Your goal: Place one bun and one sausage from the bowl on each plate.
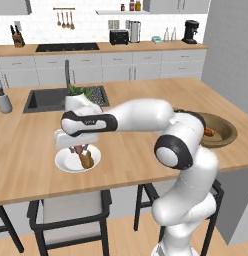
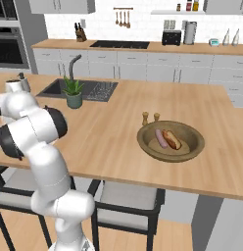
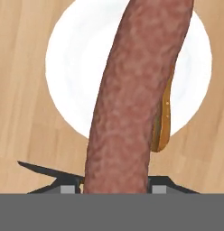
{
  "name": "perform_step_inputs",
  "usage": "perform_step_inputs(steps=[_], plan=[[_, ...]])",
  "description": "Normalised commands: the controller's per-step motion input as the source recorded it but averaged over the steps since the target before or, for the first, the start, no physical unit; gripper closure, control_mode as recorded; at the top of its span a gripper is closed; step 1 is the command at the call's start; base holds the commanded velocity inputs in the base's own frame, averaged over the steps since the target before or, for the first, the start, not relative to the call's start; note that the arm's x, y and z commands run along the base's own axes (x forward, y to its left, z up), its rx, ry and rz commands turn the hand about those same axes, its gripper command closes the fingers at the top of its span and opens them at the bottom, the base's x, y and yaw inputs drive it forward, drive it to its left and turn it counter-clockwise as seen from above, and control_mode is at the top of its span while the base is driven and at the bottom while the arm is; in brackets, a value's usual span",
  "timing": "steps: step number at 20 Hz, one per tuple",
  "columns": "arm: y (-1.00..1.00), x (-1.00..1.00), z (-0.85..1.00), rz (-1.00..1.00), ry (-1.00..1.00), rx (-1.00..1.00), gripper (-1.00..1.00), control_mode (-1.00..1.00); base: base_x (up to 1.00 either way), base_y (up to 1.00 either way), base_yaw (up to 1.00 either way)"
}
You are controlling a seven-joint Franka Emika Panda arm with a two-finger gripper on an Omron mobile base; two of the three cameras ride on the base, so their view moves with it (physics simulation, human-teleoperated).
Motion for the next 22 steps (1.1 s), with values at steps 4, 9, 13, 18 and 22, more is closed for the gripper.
perform_step_inputs(steps=[4, 9, 13, 18, 22], plan=[[0.50, 0.35, -0.46, -0.14, -0.08, 0.00, 1.00, -1.00, 0.00, 0.00, 0.00], [0.45, 0.65, -0.15, -0.06, -0.03, 0.00, 1.00, -1.00, 0.00, 0.00, 0.00], [0.06, 0.49, -0.29, -0.01, 0.00, 0.00, 1.00, -1.00, 0.00, 0.00, 0.00], [0.00, 0.04, -0.50, 0.00, 0.00, 0.00, 1.00, -1.00, 0.00, 0.00, 0.00], [0.00, 0.00, -0.27, 0.00, 0.00, 0.00, 1.00, -1.00, 0.00, 0.00, 0.00]])
